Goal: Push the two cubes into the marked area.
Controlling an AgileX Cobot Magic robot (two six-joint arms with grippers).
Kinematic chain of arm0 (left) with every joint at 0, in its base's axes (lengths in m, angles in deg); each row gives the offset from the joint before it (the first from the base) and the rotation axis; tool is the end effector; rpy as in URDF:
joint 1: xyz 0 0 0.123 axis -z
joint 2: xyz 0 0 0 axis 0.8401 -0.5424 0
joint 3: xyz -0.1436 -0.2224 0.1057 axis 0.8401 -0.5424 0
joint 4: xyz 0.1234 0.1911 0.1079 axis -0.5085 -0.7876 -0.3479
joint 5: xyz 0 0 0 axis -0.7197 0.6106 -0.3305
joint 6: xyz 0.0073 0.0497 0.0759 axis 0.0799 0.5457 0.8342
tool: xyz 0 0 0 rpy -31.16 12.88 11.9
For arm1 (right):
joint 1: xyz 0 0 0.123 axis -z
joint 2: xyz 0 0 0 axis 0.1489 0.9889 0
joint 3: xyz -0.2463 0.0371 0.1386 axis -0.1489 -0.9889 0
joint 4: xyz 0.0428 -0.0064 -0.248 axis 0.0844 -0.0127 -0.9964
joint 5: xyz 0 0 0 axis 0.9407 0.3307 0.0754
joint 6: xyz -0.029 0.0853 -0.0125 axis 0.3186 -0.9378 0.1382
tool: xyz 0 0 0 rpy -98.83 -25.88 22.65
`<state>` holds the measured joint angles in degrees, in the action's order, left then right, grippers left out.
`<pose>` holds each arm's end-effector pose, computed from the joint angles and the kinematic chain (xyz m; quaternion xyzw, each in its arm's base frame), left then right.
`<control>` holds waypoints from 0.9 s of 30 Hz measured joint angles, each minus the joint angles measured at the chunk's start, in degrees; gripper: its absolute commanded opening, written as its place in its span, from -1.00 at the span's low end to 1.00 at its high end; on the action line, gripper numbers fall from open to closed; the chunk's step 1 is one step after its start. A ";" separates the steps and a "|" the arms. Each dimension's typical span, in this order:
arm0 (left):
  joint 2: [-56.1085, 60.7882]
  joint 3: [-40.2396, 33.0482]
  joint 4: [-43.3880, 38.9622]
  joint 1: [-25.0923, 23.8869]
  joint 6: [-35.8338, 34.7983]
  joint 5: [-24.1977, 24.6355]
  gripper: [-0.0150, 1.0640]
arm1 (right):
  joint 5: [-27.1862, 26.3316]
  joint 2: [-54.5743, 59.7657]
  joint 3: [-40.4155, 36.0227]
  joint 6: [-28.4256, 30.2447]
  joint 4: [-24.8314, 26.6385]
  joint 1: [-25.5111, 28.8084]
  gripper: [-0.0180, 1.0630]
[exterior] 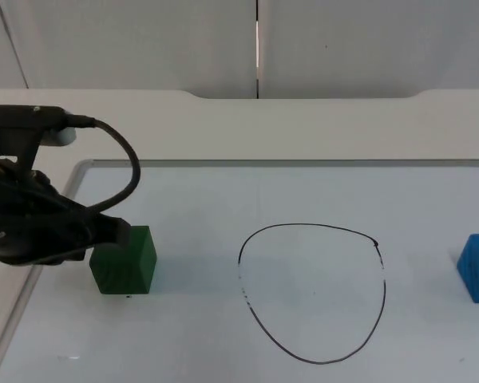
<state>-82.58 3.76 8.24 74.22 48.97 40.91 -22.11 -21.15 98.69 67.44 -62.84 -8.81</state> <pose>0.2558 -0.0789 0.1190 0.0661 0.9610 -0.0629 0.2611 -0.0081 -0.0010 0.2813 0.0044 0.8548 -0.0014 0.5190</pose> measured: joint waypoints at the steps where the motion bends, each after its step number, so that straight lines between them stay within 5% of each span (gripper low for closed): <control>1: -0.14 0.00 0.00 0.00 -0.10 -0.44 -0.98 | 0.00 0.00 0.00 0.00 0.00 0.00 0.98; 9: -3.57 0.10 0.24 0.00 -0.10 -4.87 -0.98 | 0.00 0.00 0.00 0.00 0.00 0.00 0.98; 27: -8.30 2.26 0.24 0.27 -0.10 -4.31 -0.98 | 0.00 0.00 0.00 0.00 0.00 0.00 0.98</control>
<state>-90.88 6.02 8.48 74.49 48.87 36.60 -22.11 -21.15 98.69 67.44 -62.84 -8.81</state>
